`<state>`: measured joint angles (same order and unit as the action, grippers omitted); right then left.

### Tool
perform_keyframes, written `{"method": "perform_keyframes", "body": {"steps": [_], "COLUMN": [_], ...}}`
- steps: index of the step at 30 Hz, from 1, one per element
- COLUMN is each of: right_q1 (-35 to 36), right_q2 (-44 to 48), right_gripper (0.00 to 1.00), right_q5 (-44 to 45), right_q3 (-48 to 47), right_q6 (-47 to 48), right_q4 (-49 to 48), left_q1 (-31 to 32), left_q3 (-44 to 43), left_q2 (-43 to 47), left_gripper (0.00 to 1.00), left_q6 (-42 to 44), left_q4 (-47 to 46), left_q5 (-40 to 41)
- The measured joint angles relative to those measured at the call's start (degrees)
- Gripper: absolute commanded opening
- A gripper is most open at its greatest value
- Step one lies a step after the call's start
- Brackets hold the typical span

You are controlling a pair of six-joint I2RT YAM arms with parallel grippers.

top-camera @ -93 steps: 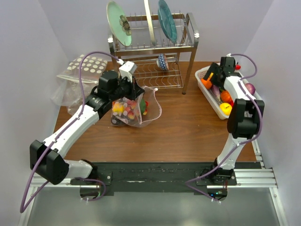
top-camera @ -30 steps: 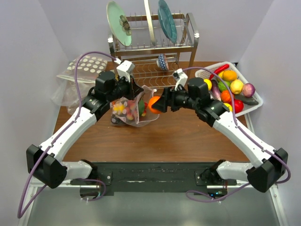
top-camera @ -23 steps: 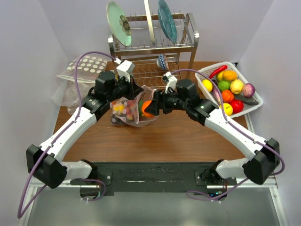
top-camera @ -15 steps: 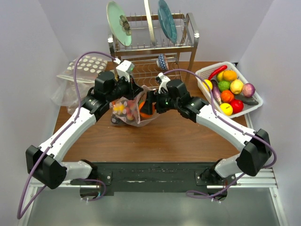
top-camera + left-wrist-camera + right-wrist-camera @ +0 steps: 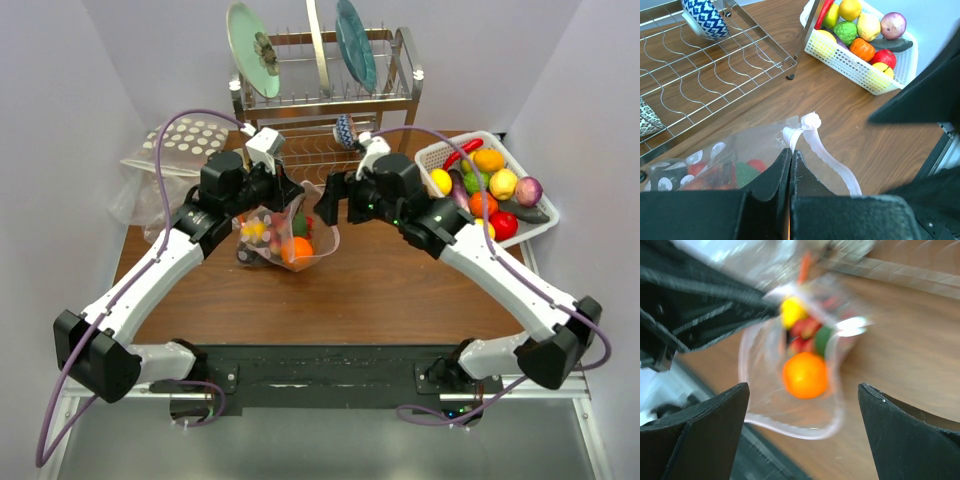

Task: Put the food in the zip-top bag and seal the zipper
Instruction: Place the fake fruit in the zipper food storage bag.

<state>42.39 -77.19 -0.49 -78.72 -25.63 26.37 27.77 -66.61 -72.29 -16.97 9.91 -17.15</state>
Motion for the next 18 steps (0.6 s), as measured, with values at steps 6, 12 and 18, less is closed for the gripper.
{"method": "perform_keyframes", "body": {"steps": [6, 12, 18], "right_q1": [-5.8, -20.9, -33.0], "right_q2": [3.4, 2.2, -2.0], "right_gripper": [0.96, 0.98, 0.93], "right_q5": [13.4, 17.9, 17.4], "right_q3": [-4.5, -3.6, -1.7], "right_q6": [4.4, 7.4, 6.8], "right_q4": [6.4, 8.1, 5.2], "left_q1": [0.0, 0.0, 0.0], "left_q3": [0.0, 0.0, 0.0], "left_q2": [0.0, 0.0, 0.0], "left_gripper": [0.00, 0.00, 0.00], "left_q6": [0.0, 0.0, 0.0], "left_q4": [0.0, 0.0, 0.0], "left_q5": [0.0, 0.0, 0.0]}}
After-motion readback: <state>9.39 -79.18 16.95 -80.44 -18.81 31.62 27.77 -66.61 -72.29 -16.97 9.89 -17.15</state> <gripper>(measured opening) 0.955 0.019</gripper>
